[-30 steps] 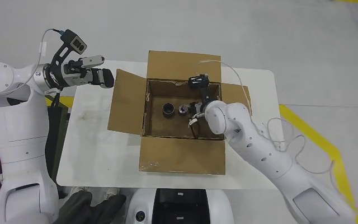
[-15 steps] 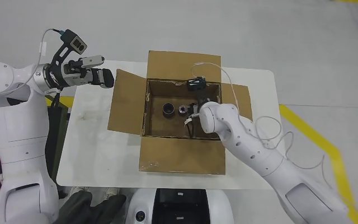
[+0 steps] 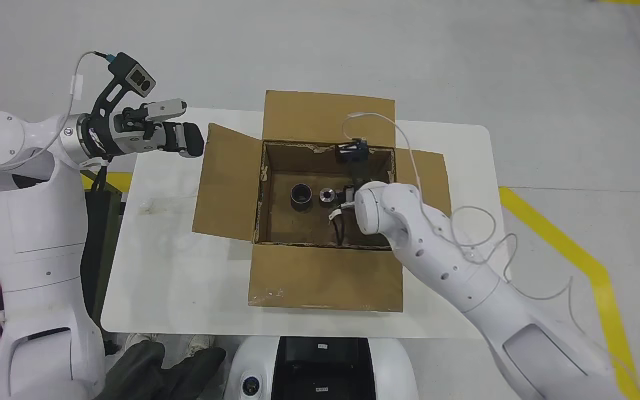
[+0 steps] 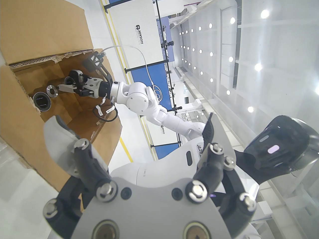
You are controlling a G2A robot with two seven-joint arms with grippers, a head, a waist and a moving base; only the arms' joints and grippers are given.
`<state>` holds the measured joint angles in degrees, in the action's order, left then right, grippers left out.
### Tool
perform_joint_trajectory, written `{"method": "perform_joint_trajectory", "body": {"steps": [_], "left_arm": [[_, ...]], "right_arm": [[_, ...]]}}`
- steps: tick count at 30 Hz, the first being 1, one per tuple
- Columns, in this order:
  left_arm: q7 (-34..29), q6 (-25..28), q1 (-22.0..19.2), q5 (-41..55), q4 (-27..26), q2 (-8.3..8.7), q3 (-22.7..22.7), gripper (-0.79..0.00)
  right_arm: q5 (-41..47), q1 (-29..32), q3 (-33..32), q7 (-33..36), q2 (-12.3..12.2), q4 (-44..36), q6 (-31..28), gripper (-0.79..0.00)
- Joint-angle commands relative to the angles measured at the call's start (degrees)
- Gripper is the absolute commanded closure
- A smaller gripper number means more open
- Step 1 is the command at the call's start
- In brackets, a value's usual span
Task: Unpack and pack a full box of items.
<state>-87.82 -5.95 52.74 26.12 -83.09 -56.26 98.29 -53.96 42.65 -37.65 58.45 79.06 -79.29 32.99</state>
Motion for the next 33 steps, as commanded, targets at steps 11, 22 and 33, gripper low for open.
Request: {"method": "perform_joint_trajectory", "body": {"steps": [11, 22, 33], "left_arm": [[0.0, 0.0, 0.0, 0.0, 0.0, 0.0, 0.0, -0.785], [0.0, 0.0, 0.0, 0.0, 0.0, 0.0, 0.0, -0.785], [0.0, 0.0, 0.0, 0.0, 0.0, 0.0, 0.0, -0.785]], "right_arm": [[0.6, -0.8, 0.0, 0.1, 1.9, 3.8, -0.8, -0.345], [-2.6, 0.4, -0.8, 0.9, 2.4, 1.9, -0.3, 0.0], [-13.0, 7.5, -4.3, 3.2, 0.4, -12.6, -0.2, 0.0]]}}
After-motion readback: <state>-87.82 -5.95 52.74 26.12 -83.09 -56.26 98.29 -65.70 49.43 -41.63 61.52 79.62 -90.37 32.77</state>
